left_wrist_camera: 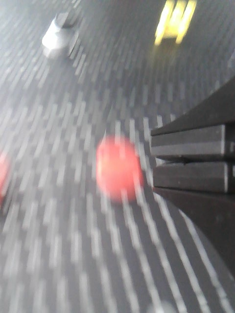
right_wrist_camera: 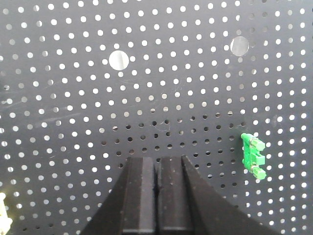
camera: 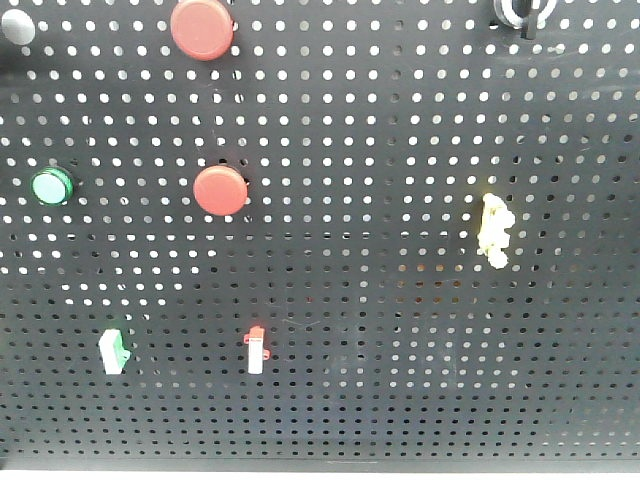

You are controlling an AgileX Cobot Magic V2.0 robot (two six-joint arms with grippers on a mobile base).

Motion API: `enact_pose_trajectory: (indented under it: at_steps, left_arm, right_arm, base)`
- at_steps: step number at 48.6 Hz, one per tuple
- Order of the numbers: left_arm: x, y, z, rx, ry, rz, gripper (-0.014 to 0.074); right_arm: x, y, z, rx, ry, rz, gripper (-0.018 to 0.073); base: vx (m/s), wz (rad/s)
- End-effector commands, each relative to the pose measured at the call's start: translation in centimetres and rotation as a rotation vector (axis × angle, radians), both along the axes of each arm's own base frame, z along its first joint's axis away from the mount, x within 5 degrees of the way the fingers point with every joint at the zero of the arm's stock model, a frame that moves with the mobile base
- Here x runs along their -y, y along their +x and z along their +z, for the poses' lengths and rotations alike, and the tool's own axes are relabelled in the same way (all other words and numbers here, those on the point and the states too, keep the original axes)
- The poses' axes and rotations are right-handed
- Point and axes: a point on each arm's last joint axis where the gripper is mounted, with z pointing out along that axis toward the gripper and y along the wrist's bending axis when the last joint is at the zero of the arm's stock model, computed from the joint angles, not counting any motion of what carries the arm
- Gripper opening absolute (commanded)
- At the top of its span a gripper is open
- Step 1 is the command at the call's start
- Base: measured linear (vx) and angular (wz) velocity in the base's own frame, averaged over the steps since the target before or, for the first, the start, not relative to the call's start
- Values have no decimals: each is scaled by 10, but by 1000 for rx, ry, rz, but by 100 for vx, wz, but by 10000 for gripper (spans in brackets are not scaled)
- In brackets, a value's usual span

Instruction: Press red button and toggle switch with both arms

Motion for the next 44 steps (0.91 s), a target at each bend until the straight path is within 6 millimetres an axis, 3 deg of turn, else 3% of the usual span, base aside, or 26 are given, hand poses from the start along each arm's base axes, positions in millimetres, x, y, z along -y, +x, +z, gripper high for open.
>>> enact_pose_trajectory:
  at_steps: [1,28,44]
  left_arm:
    - [9,3,24,85,-57,-22,2]
    - [37,44,31,93,-51,-7,2]
    - [19,68,33,38,-94,78,2]
  right_arm:
    - [0,-2,14,85,-39,-10,-3]
    - [0,-1,10,34,-66,-17,-3]
    - [0,-1,10,33,-66,-18,-3]
  base:
    - [0,0]
    - [0,0]
    - [0,0]
